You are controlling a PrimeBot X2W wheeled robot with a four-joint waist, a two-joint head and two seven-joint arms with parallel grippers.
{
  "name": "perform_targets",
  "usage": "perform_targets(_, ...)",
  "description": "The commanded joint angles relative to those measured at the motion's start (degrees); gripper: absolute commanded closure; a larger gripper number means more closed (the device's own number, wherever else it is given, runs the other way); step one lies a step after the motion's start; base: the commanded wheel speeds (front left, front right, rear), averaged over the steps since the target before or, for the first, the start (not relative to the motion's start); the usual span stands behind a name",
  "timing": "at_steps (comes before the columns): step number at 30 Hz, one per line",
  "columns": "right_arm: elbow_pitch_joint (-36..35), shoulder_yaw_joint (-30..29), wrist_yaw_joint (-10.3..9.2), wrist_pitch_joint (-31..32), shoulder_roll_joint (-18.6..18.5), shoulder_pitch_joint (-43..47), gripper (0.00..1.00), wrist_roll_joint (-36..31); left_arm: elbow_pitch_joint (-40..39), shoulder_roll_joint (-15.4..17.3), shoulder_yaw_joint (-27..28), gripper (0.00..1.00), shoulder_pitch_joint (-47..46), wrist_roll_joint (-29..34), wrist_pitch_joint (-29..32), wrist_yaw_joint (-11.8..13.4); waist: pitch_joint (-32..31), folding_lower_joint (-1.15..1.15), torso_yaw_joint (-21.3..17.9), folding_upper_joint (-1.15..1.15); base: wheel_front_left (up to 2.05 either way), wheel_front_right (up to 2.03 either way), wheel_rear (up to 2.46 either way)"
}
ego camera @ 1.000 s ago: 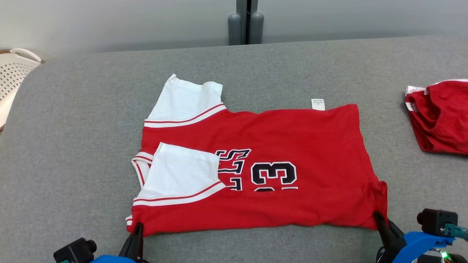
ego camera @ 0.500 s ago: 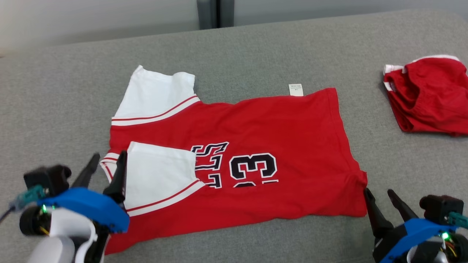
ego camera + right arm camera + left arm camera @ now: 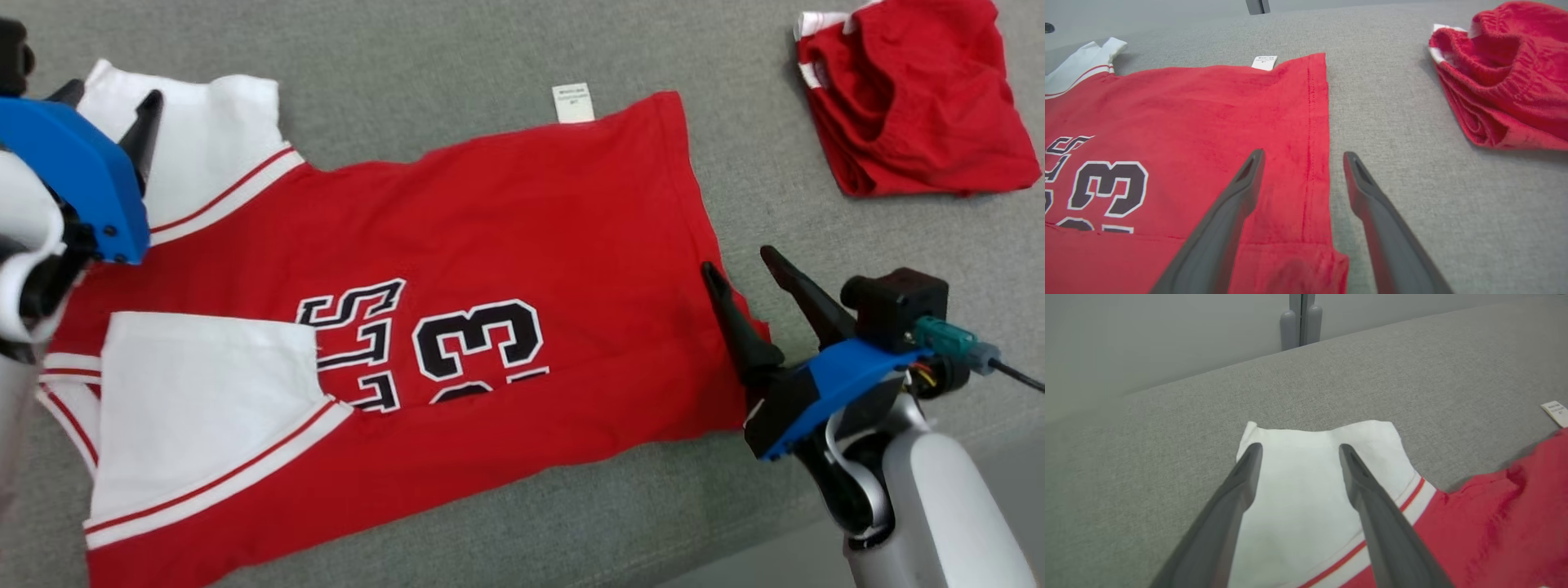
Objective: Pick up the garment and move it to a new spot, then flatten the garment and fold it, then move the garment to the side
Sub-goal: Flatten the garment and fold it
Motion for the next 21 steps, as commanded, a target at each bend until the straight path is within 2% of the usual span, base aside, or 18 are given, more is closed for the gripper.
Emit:
perform_targets(1,0.4,0.8,0.03,-0.5,-0.8,-2.0,0.00,0.1,1.1,1.0,0.0,0.00,-2.3,0.3,1.5,-0.1,1.0,-0.02,-0.7,-0.02,0.00,0.00,0.00)
perform_targets(8,2.6,4.7,0.03,-1.7,-2.1,-7.7,0.00,1.1,6.4,4.7,1.5,0.00,-8.1,1.0,7.3,2.2,4.1,-0.02,-3.6,-0.02,0.00,0.00,0.00)
perform_targets(21,4.3,7.3,0.03,-2.7,-3.8,-12.7,0.00,1.8,9.9,7.4,1.1,0.00,-9.7,1.9,9.0,3.0,6.2,-0.02,-5.7,-0.02,0.00,0.00,0.00)
